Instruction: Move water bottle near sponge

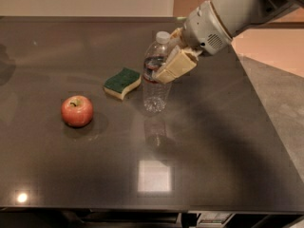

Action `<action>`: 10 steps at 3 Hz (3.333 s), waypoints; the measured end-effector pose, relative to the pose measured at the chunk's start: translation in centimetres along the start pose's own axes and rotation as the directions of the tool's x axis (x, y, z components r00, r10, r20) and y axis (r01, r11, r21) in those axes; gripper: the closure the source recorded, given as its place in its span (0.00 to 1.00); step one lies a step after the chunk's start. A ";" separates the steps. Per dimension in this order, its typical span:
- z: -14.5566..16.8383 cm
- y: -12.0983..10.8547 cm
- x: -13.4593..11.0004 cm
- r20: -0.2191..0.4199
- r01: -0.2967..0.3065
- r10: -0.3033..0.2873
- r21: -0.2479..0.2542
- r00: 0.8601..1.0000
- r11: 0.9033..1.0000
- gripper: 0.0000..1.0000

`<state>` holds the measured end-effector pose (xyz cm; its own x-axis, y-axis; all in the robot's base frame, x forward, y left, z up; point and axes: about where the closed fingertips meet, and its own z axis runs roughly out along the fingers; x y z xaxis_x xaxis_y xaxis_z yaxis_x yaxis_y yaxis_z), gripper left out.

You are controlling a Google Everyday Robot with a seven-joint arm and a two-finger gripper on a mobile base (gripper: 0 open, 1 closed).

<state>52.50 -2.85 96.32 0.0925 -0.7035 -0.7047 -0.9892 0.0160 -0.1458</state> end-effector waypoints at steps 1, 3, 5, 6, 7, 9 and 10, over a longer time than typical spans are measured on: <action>1.6 -1.1 -0.6 -0.006 0.006 -0.006 -0.001 1.000 1.000 1.00; 4.5 -3.1 -1.1 -0.025 0.005 -0.005 -0.014 1.000 1.000 1.00; 6.8 -5.4 -1.0 -0.074 0.010 -0.010 -0.005 0.997 1.000 0.82; 7.3 -6.1 -0.8 -0.087 0.012 -0.011 0.006 0.996 1.000 0.59; 7.2 -6.3 -0.5 -0.088 0.021 -0.018 0.034 0.996 0.999 0.36; 7.5 -6.2 -0.7 -0.087 0.023 -0.020 0.028 0.996 0.999 0.00; 7.5 -6.2 -0.7 -0.087 0.023 -0.021 0.028 0.996 0.999 0.00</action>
Offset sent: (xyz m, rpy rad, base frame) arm 0.0359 0.0387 -0.0222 -0.0243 0.0058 0.0019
